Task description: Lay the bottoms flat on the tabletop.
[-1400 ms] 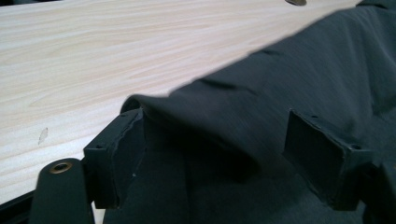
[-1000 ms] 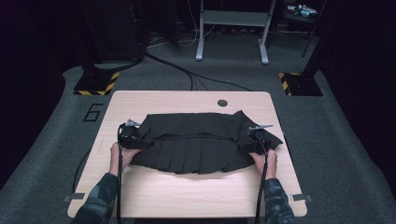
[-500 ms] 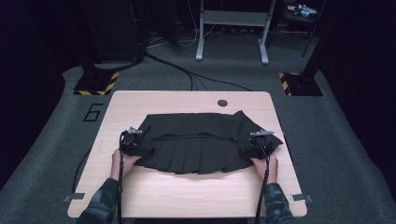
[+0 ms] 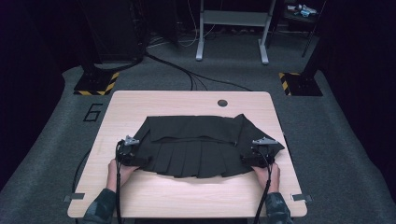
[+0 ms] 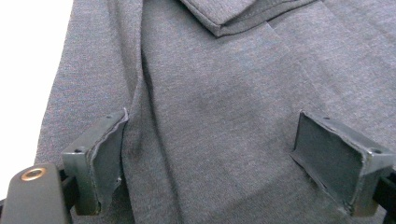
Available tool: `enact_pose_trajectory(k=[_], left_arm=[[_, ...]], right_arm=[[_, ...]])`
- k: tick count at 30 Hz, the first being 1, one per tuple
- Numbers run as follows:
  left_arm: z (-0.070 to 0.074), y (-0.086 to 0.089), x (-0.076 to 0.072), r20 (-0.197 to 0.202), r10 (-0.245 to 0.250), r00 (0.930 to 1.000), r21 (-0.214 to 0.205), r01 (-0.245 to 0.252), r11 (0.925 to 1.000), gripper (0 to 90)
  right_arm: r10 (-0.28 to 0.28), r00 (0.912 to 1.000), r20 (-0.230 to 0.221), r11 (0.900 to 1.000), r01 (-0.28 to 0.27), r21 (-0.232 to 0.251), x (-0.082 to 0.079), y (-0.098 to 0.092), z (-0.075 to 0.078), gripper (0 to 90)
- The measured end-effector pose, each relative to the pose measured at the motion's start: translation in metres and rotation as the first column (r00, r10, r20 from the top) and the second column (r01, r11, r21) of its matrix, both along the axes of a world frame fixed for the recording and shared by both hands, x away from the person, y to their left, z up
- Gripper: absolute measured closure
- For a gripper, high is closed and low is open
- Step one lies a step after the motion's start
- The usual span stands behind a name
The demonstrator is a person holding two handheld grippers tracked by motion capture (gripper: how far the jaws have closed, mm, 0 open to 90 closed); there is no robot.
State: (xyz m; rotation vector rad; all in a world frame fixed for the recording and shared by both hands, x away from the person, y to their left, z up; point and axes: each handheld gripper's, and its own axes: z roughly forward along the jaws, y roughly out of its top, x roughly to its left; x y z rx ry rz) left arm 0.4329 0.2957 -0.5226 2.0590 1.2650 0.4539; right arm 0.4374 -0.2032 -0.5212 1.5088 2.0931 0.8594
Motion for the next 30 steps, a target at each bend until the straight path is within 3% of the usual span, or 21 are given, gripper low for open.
enact_pose_trajectory(k=[8,18,30], left_arm=[[0.001,0.005,-0.028,-0.004,-0.032,0.9995,0.022,0.032,0.9992,13.1],[-0.005,0.005,-0.069,0.044,-0.002,0.999,-0.019,0.003,0.9998,13.6],[-0.005,0.009,-0.106,0.04,-0.015,0.9991,-0.016,0.015,0.9998,13.5]], right_arm=[[0.019,0.9998,0.0,0.9998,-0.019,-0.002,-0.024,0.0,0.0,13.8],[0.038,0.9993,0.005,0.9993,-0.038,-0.006,-0.052,-0.001,-0.001,13.8],[0.053,0.9985,0.008,0.9986,-0.053,-0.007,-0.087,-0.001,-0.002,13.8]])
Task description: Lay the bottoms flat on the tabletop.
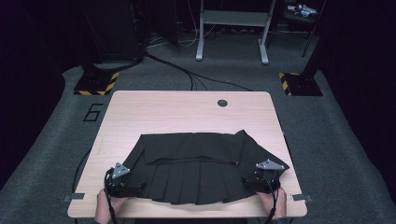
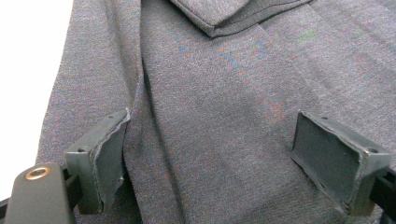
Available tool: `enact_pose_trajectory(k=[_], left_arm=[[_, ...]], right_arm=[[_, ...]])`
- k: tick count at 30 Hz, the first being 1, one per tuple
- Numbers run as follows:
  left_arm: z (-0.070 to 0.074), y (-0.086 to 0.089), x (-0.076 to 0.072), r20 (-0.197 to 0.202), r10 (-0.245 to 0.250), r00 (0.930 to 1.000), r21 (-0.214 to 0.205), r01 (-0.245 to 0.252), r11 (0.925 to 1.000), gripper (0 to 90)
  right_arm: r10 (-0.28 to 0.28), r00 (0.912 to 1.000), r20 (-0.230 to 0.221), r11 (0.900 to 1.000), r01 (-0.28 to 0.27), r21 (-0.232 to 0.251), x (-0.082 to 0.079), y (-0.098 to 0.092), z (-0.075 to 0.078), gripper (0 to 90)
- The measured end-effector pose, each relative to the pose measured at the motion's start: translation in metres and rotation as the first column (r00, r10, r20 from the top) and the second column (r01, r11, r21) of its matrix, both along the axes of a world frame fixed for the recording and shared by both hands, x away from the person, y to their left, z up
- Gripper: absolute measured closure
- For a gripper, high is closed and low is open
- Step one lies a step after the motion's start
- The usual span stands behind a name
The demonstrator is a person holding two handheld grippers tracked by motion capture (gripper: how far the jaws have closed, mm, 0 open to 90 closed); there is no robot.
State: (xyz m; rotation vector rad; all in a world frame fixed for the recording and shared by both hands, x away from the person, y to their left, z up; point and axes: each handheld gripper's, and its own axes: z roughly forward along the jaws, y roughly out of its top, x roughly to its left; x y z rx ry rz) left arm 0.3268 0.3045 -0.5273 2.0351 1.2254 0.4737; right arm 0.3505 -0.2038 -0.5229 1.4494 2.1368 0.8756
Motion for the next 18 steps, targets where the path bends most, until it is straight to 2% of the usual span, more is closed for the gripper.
enact_pose_trajectory(k=[3,6,10,13,15,18], left_arm=[[0.001,0.002,-0.009,-0.01,-0.005,0.9999,0.004,0.005,1.0,13.5],[0.0,0.002,-0.016,-0.003,0.008,1.0,0.005,-0.008,1.0,13.6],[0.002,0.002,-0.018,-0.021,0.004,0.9998,0.007,-0.004,1.0,13.9],[0.005,0.004,-0.016,-0.029,0.007,0.9996,-0.017,-0.008,0.9998,13.8],[0.013,0.004,-0.015,-0.019,0.006,0.9998,-0.028,-0.006,0.9996,13.7],[0.027,-0.004,-0.012,0.031,-0.011,0.9995,-0.032,0.012,0.9994,13.8]], right_arm=[[0.0,1.0,0.0,1.0,0.0,0.003,-0.012,0.0,0.0,13.8],[0.008,1.0,0.005,1.0,-0.008,-0.001,-0.02,-0.001,-0.001,13.8],[0.018,0.9998,-0.011,0.9998,-0.018,-0.001,-0.022,-0.001,0.001,11.6],[0.022,0.9995,-0.022,0.9997,-0.022,0.01,-0.022,-0.004,0.003,7.3],[0.013,0.9999,-0.01,0.9998,-0.013,0.016,-0.023,-0.004,0.007,7.4],[0.028,0.9985,0.047,0.9994,-0.029,0.017,-0.024,0.001,0.024,9.7]])
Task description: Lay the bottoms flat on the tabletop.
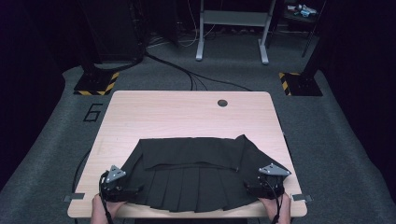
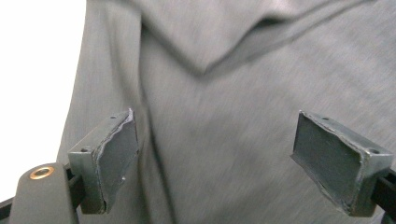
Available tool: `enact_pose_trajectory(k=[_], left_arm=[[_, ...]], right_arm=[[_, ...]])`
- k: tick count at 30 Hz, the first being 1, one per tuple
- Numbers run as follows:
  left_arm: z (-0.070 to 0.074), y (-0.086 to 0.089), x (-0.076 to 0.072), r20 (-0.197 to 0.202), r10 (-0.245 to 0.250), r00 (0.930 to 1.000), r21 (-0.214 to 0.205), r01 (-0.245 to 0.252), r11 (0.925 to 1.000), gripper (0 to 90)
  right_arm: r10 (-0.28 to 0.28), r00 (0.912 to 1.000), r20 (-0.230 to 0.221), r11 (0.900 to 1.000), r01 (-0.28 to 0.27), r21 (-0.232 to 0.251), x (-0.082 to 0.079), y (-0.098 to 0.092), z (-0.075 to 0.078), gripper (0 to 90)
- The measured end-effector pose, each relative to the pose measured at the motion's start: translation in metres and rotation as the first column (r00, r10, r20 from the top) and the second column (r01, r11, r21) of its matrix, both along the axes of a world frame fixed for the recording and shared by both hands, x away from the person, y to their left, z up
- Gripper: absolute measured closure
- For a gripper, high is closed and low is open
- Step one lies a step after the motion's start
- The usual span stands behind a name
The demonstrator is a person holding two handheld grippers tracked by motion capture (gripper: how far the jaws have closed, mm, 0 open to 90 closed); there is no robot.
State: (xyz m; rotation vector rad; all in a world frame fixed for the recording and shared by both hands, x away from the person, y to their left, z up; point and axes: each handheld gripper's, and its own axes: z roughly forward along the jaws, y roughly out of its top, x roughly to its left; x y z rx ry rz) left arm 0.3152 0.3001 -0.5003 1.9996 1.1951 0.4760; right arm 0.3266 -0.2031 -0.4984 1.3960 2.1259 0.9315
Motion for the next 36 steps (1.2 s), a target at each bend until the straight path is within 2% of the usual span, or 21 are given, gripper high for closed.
enact_pose_trajectory(k=[1,3,5,7,9,11,13,16,19,22,26,27,29,31,32,36], left_arm=[[0.004,-0.003,0.003,0.01,-0.015,0.9998,0.01,0.015,0.9998,14.0],[0.008,-0.012,0.014,0.017,-0.027,0.9995,0.015,0.026,0.9995,14.5],[0.007,-0.018,0.027,0.006,-0.035,0.9994,0.017,0.035,0.9993,15.2],[0.003,-0.022,0.041,-0.014,-0.034,0.9993,0.019,0.035,0.9992,16.3],[-0.001,-0.026,0.053,-0.03,-0.033,0.999,0.034,0.034,0.9988,19.1],[-0.004,-0.028,0.062,-0.049,-0.035,0.9982,0.044,0.037,0.9983,22.5],[-0.008,-0.029,0.068,-0.073,-0.048,0.9962,0.058,0.052,0.997,25.2],[-0.01,-0.031,0.069,-0.084,-0.032,0.9959,0.075,0.038,0.9965,29.0],[-0.012,-0.029,0.069,-0.093,-0.014,0.9956,0.086,0.022,0.9961,37.4],[-0.012,-0.03,0.067,-0.098,-0.007,0.9952,0.096,0.016,0.9953,44.9],[-0.012,-0.031,0.062,-0.086,0.007,0.9963,0.108,0.002,0.9941,52.3],[-0.012,-0.031,0.062,-0.087,0.004,0.9962,0.103,0.005,0.9947,55.1],[-0.011,-0.032,0.061,-0.086,0.003,0.9963,0.113,0.006,0.9935,62.5],[-0.01,-0.033,0.06,-0.079,0.003,0.9969,0.12,0.007,0.9927,67.5],[-0.009,-0.033,0.059,-0.074,0.005,0.9973,0.127,0.005,0.9919,69.5],[-0.007,-0.034,0.058,-0.061,-0.008,0.9981,0.129,0.016,0.9915,76.3]], right_arm=[[0.006,0.9995,0.031,1.0,-0.007,0.007,0.0,0.004,0.007,11.2],[0.042,0.9971,0.063,0.9991,-0.043,0.001,0.004,0.013,0.018,13.8],[0.065,0.9955,0.068,0.9978,-0.064,-0.019,0.011,0.025,0.025,15.9],[0.091,0.9942,0.057,0.9953,-0.089,-0.037,0.02,0.035,0.025,20.5],[0.1,0.9947,0.024,0.9942,-0.099,-0.04,0.031,0.042,0.02,23.3],[0.078,0.9963,-0.035,0.9965,-0.079,-0.028,0.041,0.046,0.012,30.2],[0.071,0.996,-0.054,0.9968,-0.073,-0.032,0.048,0.047,0.005,36.0],[0.078,0.9948,-0.066,0.9965,-0.079,-0.025,0.05,0.05,0.002,42.2],[0.075,0.995,-0.067,0.9958,-0.078,-0.049,0.051,0.052,-0.001,52.5],[0.071,0.9941,-0.082,0.9962,-0.075,-0.045,0.053,0.052,-0.004,59.6],[0.062,0.9939,-0.091,0.9966,-0.067,-0.049,0.051,0.052,-0.008,68.5],[0.063,0.9948,-0.08,0.9967,-0.066,-0.046,0.051,0.052,-0.01,69.9],[0.06,0.9943,-0.089,0.9973,-0.063,-0.037,0.05,0.052,-0.01,71.3],[0.07,0.9947,-0.075,0.9961,-0.074,-0.047,0.05,0.052,-0.009,71.7],[0.056,0.9953,-0.08,0.9975,-0.059,-0.039,0.048,0.053,-0.008,71.8],[0.071,0.9956,-0.062,0.9965,-0.074,-0.041,0.044,0.051,-0.004,72.1]])
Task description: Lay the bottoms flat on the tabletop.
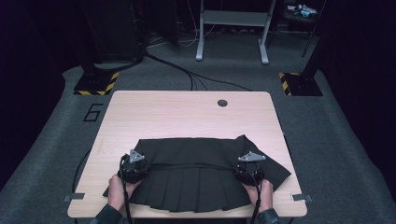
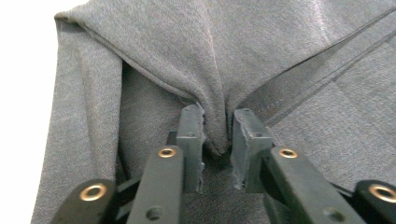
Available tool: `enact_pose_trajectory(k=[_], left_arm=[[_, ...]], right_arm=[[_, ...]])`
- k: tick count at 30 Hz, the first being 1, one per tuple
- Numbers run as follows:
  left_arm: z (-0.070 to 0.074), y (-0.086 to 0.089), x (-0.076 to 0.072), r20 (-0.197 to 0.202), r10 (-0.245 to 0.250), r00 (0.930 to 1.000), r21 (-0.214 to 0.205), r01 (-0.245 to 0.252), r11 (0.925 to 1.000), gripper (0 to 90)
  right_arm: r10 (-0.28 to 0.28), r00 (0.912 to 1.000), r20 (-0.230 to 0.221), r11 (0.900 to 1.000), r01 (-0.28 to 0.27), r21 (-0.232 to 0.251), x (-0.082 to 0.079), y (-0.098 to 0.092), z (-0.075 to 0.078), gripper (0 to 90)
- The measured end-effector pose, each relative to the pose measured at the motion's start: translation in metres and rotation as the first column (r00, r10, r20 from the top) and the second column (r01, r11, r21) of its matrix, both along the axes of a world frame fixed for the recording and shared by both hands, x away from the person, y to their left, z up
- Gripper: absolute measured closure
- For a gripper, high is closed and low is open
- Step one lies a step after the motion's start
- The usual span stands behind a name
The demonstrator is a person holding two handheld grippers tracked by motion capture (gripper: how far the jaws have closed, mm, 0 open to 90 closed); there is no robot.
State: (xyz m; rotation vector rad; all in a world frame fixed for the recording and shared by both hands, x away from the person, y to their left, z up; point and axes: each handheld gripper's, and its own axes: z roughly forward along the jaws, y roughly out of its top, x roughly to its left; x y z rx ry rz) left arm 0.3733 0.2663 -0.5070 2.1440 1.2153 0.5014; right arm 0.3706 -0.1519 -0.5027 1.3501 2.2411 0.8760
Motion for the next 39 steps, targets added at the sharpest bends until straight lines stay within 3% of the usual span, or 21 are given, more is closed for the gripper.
enact_pose_trajectory(k=[4,8,11,13,14,16,18,19,20,21,23,26,32,39], left_arm=[[0.011,0.001,0.003,0.011,-0.029,0.9995,0.019,0.029,0.9994,79.1],[0.027,0.004,0.009,0.015,-0.043,0.9989,-0.005,0.043,0.999,80.0],[0.045,0.004,0.027,0.039,-0.049,0.9981,-0.016,0.05,0.9986,80.5],[0.059,0.006,0.046,0.037,-0.05,0.9981,-0.033,0.051,0.9981,80.7],[0.07,0.008,0.064,0.043,-0.042,0.9982,-0.039,0.044,0.9983,80.6],[0.086,0.006,0.096,0.06,0.0,0.9982,-0.035,0.002,0.9994,80.5],[0.096,0.006,0.126,0.055,0.06,0.9967,-0.076,-0.056,0.9955,77.0],[0.1,0.007,0.139,0.066,0.123,0.9902,-0.085,-0.117,0.9895,68.4],[0.105,0.011,0.148,0.05,0.155,0.9866,-0.124,-0.148,0.9813,59.4],[0.107,0.013,0.151,0.046,0.17,0.9844,-0.141,-0.162,0.9767,46.7],[0.11,0.016,0.145,0.063,0.17,0.9834,-0.148,-0.159,0.9761,30.8],[0.103,0.017,0.127,0.088,0.143,0.9858,-0.128,-0.131,0.983,22.6],[0.083,0.019,0.098,0.065,0.095,0.9933,-0.108,-0.088,0.9902,16.3],[0.062,0.012,0.071,0.057,0.03,0.9979,-0.038,-0.028,0.9989,14.1]], right_arm=[[0.009,0.9997,0.02,1.0,-0.009,-0.002,-0.002,0.0,0.012,72.4],[0.019,0.9983,0.055,0.9998,-0.019,-0.007,0.002,0.003,0.034,72.6],[0.037,0.9973,0.063,0.999,-0.035,-0.029,0.017,0.006,0.052,72.9],[0.038,0.9971,0.065,0.9992,-0.037,-0.017,0.036,0.007,0.066,73.0],[0.036,0.9979,0.054,0.9994,-0.035,-0.006,0.051,0.008,0.075,73.0],[0.023,0.998,0.06,0.9996,-0.022,-0.015,0.092,0.012,0.096,73.0],[-0.007,0.999,0.044,1.0,0.008,-0.004,0.133,0.018,0.109,71.7],[-0.037,0.9989,0.027,0.9993,0.038,-0.008,0.147,0.02,0.111,67.1],[-0.082,0.9966,0.008,0.9966,0.082,-0.004,0.161,0.022,0.113,57.4],[-0.133,0.9909,0.023,0.9911,0.133,-0.005,0.171,0.023,0.116,47.0],[-0.138,0.99,0.029,0.9904,0.138,-0.005,0.17,0.022,0.12,31.3],[-0.121,0.9911,0.054,0.9926,0.122,0.0,0.153,0.016,0.118,26.7],[-0.088,0.9951,0.044,0.996,0.089,-0.012,0.115,-0.001,0.1,22.2],[-0.071,0.9962,0.051,0.9974,0.072,-0.01,0.078,-0.018,0.079,21.1]])
